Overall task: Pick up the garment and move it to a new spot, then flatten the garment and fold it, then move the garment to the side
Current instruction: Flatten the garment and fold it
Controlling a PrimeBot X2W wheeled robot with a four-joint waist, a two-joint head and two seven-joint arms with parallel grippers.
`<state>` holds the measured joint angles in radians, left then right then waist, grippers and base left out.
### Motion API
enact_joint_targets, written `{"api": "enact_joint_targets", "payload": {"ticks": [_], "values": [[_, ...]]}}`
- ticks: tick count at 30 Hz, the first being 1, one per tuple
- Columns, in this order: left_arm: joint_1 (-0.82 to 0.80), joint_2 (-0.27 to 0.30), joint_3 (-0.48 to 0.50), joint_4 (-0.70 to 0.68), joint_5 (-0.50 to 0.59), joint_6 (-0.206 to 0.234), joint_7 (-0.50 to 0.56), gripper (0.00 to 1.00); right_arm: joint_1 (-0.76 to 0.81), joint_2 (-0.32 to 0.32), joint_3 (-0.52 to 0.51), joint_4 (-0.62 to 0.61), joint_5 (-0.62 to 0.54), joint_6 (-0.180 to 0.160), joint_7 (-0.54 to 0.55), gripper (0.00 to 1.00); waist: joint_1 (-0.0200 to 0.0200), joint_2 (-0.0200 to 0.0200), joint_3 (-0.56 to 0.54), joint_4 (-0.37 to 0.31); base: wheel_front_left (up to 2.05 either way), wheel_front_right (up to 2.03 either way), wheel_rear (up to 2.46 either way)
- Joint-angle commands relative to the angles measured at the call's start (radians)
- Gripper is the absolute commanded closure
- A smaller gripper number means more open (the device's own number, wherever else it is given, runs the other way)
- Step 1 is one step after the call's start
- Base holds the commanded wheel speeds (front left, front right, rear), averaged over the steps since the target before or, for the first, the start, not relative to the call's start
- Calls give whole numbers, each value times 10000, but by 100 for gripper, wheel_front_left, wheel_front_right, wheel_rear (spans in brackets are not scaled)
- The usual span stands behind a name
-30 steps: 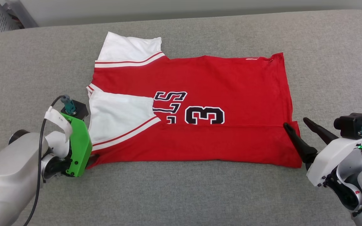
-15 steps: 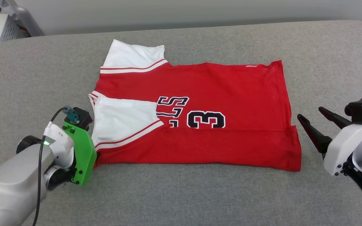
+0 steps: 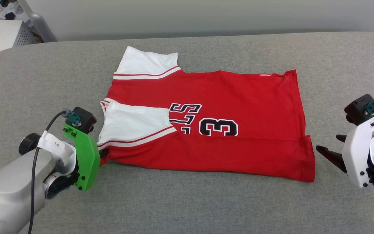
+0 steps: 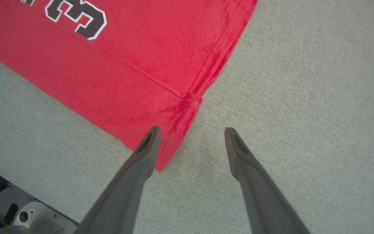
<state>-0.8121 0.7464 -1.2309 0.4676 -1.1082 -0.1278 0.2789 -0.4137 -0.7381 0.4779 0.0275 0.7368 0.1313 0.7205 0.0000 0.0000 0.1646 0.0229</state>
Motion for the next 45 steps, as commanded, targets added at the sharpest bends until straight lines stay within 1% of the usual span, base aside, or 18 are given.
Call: {"api": "enact_joint_targets", "payload": {"ticks": [1,5,10,14,20,27,28,29,33,38,45], "values": [[-157,12,-27,-95,98,-14,-64,100,-172,-64,100,-25,162,-6,326,0,0,0,56,74,0,0,0],[-251,-60,-38,-314,223,89,-84,100,-203,40,283,272,370,-6,887,0,0,0,207,218,0,0,0],[-362,-54,-18,-542,312,211,-112,100,-399,329,614,841,249,-6,1028,0,0,0,465,314,0,0,0],[-456,-48,-5,-697,401,313,-141,100,-574,652,908,1499,154,-6,872,0,0,0,696,393,0,0,0],[-557,-72,2,-833,499,423,-181,100,-502,1089,1797,2659,171,-6,508,0,0,0,975,472,0,0,0],[-484,-86,-16,-840,505,476,-236,100,-504,1343,2479,3210,542,-6,-76,0,0,0,1033,413,0,0,0],[-448,-81,-20,-832,491,479,-247,100,-549,1345,2495,3227,617,-6,-267,56,0,0,1000,391,0,0,0],[-413,-76,-24,-824,478,479,-255,100,-584,1343,2500,3241,675,-6,-420,100,0,0,962,372,0,0,0],[-184,-17,-44,-796,376,473,-304,100,-670,1222,2552,3165,856,-6,-1031,100,0,0,712,313,0,0,0],[145,252,-43,-932,258,518,-420,100,-589,889,2433,2735,1050,-6,-1748,100,0,0,249,266,0,0,0],[606,676,-89,-1543,172,717,-441,100,-52,305,2027,1934,1257,-6,-2177,100,0,0,-344,317,0,0,0]]}}
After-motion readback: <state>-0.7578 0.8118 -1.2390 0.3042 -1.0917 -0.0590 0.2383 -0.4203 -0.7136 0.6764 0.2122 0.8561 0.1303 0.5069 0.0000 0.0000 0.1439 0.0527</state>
